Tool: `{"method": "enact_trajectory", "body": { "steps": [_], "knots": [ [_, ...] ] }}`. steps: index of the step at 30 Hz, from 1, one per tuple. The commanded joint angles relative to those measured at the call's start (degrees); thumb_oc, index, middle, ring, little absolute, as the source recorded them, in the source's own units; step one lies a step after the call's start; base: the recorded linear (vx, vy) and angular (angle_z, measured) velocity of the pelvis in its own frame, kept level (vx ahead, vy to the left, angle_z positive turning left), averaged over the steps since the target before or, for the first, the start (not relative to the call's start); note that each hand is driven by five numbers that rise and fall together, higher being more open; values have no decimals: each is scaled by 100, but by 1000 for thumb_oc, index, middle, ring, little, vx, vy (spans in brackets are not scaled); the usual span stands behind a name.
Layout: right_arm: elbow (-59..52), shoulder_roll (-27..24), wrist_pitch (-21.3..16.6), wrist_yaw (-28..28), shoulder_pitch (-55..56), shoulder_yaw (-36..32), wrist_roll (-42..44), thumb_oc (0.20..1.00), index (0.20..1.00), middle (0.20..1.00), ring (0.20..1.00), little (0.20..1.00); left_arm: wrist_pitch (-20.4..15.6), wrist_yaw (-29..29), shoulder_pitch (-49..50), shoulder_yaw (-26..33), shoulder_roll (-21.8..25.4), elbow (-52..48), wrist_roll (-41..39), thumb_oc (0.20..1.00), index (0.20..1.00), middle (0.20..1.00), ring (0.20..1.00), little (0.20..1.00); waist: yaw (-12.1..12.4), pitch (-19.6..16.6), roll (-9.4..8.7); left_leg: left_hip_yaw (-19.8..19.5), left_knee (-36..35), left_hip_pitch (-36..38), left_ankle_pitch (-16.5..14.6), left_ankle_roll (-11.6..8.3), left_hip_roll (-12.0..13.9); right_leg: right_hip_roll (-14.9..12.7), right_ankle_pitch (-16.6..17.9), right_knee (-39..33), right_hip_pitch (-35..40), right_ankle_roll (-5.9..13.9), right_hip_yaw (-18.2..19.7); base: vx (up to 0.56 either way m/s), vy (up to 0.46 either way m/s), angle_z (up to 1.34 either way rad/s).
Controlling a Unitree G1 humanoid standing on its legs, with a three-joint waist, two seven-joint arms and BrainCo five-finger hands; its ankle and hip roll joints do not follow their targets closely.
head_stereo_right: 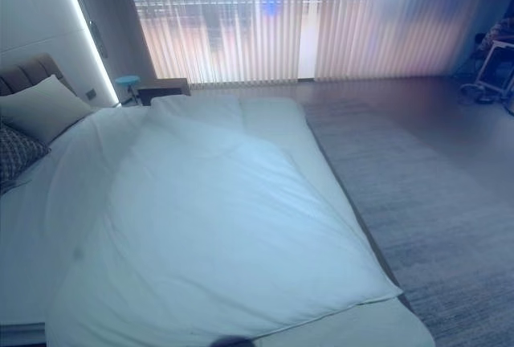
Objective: Make the bed
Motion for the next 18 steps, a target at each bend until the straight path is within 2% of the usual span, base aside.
{"method": "enact_trajectory", "body": {
  "steps": [1,7,8,9,10,15,17,18],
  "knots": [
    [228,90,-206,2,-146,162,52,1000,1000,1000,1000,1000,-47,-25,-423,325,-233,505,-222,1000,1000,1000,1000,1000,-106,-62,-213,78,11,-496,153,121,-136,107,-131,58,-24,14,143,-50,23,-3],
    [127,43,-280,-41,-264,118,261,1000,1000,1000,1000,1000,-74,189,-578,597,-219,527,-761,1000,1000,1000,1000,1000,-127,235,-283,86,11,-727,239,113,-119,117,-50,58,-260,5,132,-79,0,-5],
    [-48,1,-338,-96,-324,89,494,1000,1000,1000,1000,1000,-143,339,-685,737,-220,408,-1252,1000,1000,1000,1000,1000,-128,482,-337,72,29,-872,311,110,-119,124,23,58,-388,-15,100,-260,-32,1],
    [-240,-47,-392,-161,-433,69,717,1000,1000,1000,1000,1000,-160,461,-857,840,-242,368,-1802,1000,1000,1000,1000,1000,-152,791,-389,39,292,-1188,311,94,-121,142,40,246,-649,-38,86,-261,-32,4],
    [-240,-47,-391,-161,-434,69,717,1000,1000,1000,1000,1000,-160,461,-859,840,-242,369,-1803,1000,1000,1000,1000,1000,-155,787,-388,36,302,-1200,307,94,-121,142,38,251,-658,-38,83,-246,-23,7],
    [-891,-191,-490,-267,-665,163,1190,1000,1000,1000,1000,1000,-261,544,-1389,1143,-181,-90,-3080,1000,1000,1000,1000,1000,-236,1460,-485,-49,1343,-2261,183,28,-111,224,-119,1160,-1615,-72,-55,-220,-37,12],
    [-1267,-261,-527,-262,-716,154,1406,1000,1000,1000,1000,1000,-323,584,-1654,1357,-110,-275,-3505,1000,1000,1000,1000,1000,-317,1582,-495,-91,1981,-2933,53,-26,-99,268,-276,1685,-2158,-78,-177,-161,-47,15],
    [-1267,-261,-527,-262,-716,154,1406,1000,1000,1000,1000,1000,-323,584,-1654,1357,-110,-275,-3505,1000,1000,1000,1000,1000,-319,1576,-493,-93,1986,-2942,52,-26,-98,268,-277,1687,-2165,-78,-179,-87,-5,15]
  ]
}}
